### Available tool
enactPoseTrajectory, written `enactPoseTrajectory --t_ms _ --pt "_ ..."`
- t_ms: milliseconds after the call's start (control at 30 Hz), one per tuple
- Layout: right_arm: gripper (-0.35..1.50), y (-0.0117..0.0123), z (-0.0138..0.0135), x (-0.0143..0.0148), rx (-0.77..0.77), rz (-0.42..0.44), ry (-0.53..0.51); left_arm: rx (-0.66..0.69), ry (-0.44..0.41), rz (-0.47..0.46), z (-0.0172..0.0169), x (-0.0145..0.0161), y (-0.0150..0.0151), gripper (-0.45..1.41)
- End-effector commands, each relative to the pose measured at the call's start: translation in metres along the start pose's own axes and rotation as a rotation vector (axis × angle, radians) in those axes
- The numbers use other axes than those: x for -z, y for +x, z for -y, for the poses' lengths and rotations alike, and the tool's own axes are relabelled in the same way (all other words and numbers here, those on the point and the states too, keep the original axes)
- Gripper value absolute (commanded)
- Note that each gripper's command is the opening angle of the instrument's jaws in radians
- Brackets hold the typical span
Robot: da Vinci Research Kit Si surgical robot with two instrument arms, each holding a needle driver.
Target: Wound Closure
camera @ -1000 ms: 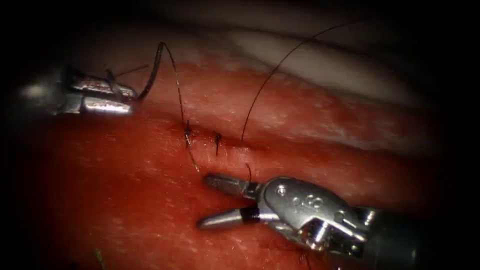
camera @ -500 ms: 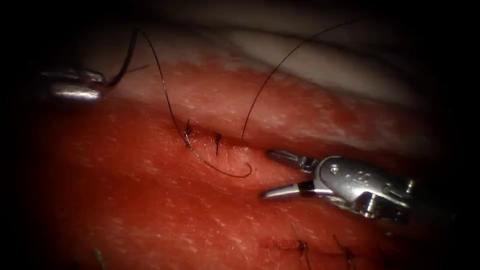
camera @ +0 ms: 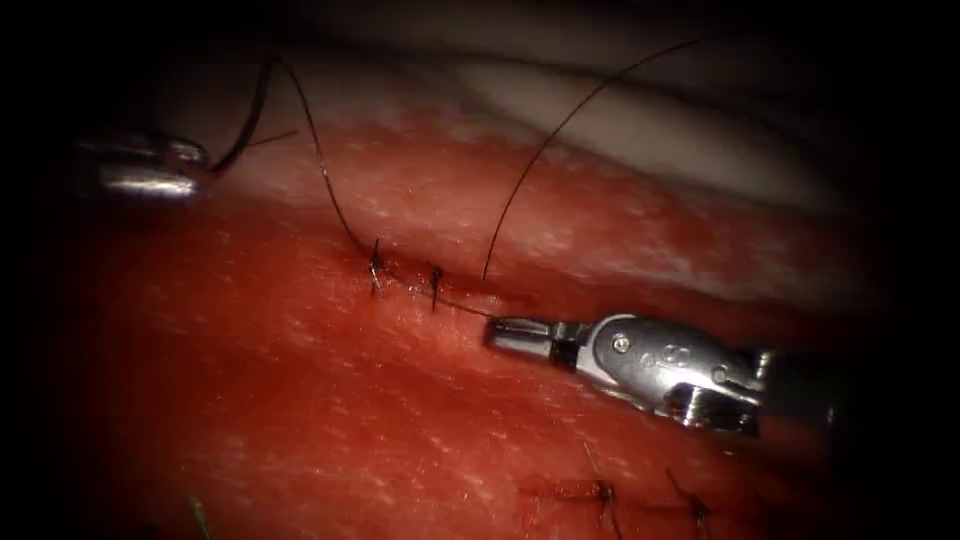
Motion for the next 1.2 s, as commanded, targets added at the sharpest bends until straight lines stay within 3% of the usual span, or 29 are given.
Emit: enactPoseTrajectory --t_ms 33,200,333,400,467,633,700,733,800,833,900,1067,1200 --pt "-0.35 0.0003 0.0003 -0.0007 -0.001 -0.002 0.005 0.002 -0.002 0.000 -0.0002 -0.0006 -0.0005 -0.35" --pt "-0.35 0.0032 0.0028 0.0007 -0.138 -0.008 0.061 0.000 0.002 0.002 0.0001 -0.0007 -0.0011 -0.35" --pt "-0.35 0.0073 0.0070 0.0022 -0.172 -0.022 0.097 -0.002 0.009 0.006 0.0002 -0.0009 -0.0017 -0.35" --pt "-0.35 0.0078 0.0075 0.0023 -0.175 -0.023 0.104 -0.001 0.009 0.006 0.0003 -0.0009 -0.0017 -0.35" --pt "-0.35 0.0107 0.0105 0.0025 -0.188 -0.036 0.142 0.000 0.009 0.007 0.0004 -0.0007 -0.0017 -0.35" --pt "-0.35 0.0138 0.0136 0.0023 -0.172 -0.090 0.196 0.001 0.010 0.007 0.0004 -0.0007 -0.0017 -0.35" --pt "-0.35 0.0144 0.0130 0.0024 -0.104 -0.125 0.152 0.002 0.009 0.007 0.0005 -0.0005 -0.0016 -0.35" --pt "0.15 0.0144 0.0125 0.0024 -0.090 -0.129 0.131 0.002 0.007 0.007 0.0006 -0.0003 -0.0016 -0.35" --pt "0.89 0.0138 0.0109 0.0026 -0.060 -0.131 0.075 0.004 0.003 0.006 0.0008 0.0002 -0.0015 -0.35" --pt "0.99 0.0134 0.0104 0.0026 -0.054 -0.126 0.059 0.004 0.002 0.005 0.0009 0.0003 -0.0015 -0.35" --pt "1.15 0.0119 0.0086 0.0029 -0.051 -0.116 0.021 0.008 0.015 0.011 0.0014 0.0011 -0.0017 -0.35" --pt "1.15 0.0097 0.0054 0.0039 -0.023 -0.100 -0.031 0.021 0.040 0.007 0.0027 0.0030 -0.0022 -0.35" --pt "1.15 0.0078 0.0029 0.0028 0.001 -0.092 -0.072 0.031 0.059 0.016 0.0029 0.0032 -0.0022 -0.35"
